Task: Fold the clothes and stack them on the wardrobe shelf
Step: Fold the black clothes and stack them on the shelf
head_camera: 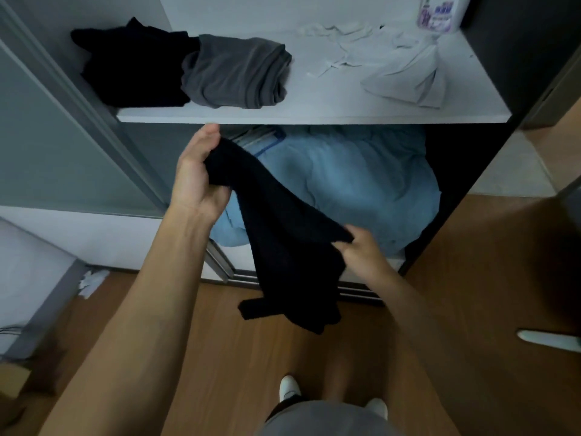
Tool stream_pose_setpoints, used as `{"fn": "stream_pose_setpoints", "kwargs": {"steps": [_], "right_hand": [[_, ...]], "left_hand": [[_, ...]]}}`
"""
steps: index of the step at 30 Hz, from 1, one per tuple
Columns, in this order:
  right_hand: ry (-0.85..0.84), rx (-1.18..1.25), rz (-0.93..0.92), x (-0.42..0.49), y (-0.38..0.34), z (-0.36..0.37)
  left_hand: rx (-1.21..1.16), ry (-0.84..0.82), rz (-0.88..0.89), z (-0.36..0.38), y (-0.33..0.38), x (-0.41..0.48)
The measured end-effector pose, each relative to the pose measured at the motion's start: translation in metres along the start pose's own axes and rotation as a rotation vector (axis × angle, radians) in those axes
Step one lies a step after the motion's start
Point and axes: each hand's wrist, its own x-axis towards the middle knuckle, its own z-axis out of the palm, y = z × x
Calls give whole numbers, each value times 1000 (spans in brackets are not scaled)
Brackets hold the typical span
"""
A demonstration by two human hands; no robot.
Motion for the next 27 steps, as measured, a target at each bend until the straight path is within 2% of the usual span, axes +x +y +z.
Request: {"fn": "stream_pose_setpoints", "kwargs": {"steps": [3,5,7,9,11,13,15,16,18,21,27], "right_hand": [[70,266,-6,-6,-43,-24],[10,302,-34,-9,-73,-28],[-42,356,-48,-10,-96,-28],[-47,419,-53,-10,-112,-31],[-22,427,-48,-11,-121,-32],[-12,449,-34,-14,-123,-31],[0,486,-27,-17,-124,-29],[12,503,-32,-18,-125,-30],[41,531,-40,-19,-126,-30],[85,580,-47,-19,-126,-32],[332,694,-39,-2,-103,-67]], "left_hand": [[580,281,108,-37,-21,8],[760,296,77,-49,-44,7],[908,179,21,-46,-65,2],[998,70,37,-33,-78,-3],[901,-81,65,-15,-83,-13],[721,-357,-62,0,-86,-28],[650,-617,-209,8,-91,-41],[653,-697,-246,10,-96,-45],[665,-748,-300,16,-107,-50],[680,-664,-336,27,-122,-50],[939,-214,-116,16,-138,-28]]}}
